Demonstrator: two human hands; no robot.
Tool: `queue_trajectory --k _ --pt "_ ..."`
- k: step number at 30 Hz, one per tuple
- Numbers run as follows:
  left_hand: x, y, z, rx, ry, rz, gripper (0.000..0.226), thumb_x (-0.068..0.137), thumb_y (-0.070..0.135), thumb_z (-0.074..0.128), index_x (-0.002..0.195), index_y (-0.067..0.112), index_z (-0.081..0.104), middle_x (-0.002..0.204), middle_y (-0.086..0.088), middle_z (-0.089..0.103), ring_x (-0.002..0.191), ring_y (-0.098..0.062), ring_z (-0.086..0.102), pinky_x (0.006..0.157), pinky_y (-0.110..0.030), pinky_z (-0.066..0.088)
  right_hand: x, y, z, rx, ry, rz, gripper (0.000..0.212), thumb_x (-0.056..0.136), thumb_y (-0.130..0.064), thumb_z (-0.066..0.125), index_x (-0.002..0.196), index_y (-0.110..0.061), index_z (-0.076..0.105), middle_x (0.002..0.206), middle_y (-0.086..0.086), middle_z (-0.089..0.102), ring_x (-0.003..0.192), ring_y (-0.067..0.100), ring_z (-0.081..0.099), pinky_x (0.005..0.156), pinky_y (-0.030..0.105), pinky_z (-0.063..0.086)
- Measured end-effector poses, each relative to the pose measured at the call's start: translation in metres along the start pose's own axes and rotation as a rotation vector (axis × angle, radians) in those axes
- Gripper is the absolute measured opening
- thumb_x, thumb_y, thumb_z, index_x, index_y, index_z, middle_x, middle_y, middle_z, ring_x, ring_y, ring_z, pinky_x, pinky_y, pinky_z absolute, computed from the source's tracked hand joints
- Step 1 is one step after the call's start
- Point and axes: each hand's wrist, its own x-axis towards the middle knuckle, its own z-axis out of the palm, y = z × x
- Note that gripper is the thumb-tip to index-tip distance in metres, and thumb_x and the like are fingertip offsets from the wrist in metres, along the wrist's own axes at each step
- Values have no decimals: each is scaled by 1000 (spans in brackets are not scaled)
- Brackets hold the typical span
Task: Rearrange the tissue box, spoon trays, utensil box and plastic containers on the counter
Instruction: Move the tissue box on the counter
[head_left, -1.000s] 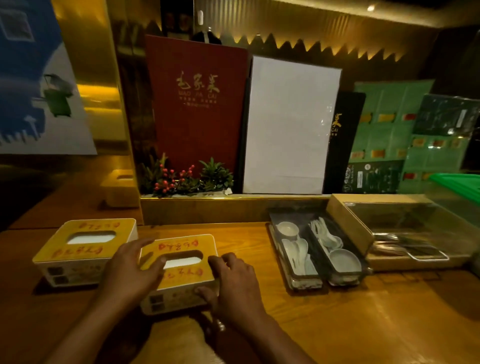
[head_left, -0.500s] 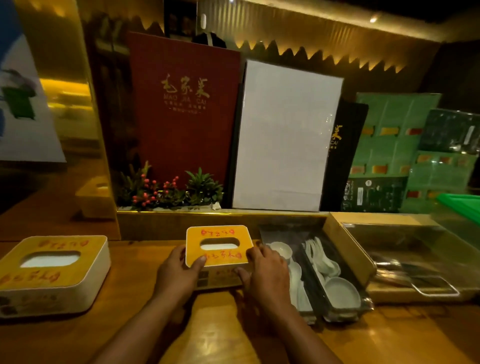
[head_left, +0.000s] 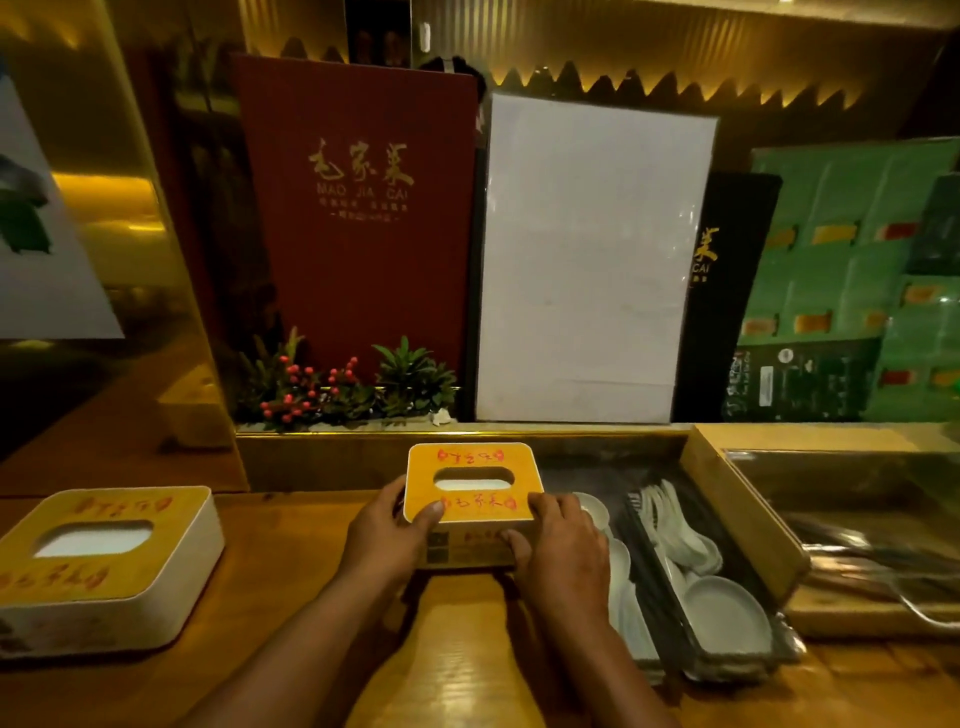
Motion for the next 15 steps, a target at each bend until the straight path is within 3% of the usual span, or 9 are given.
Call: queue_trajectory --k 6,15 --pt "1 1 0 30 -13 15 49 88 33 71 134 35 53 108 12 62 95 -11 62 82 -44 60 1 1 5 4 3 13 56 86 -54 66 136 -32 50 133 -6 54 121 16 49 101 38 44" --pt "2 1 -5 41 -66 12 56 90 40 67 141 38 46 120 7 63 100 -16 66 84 -43 60 3 4 6 3 -12 -1 54 85 -52 68 132 -30 52 129 -3 56 117 18 52 101 46 45"
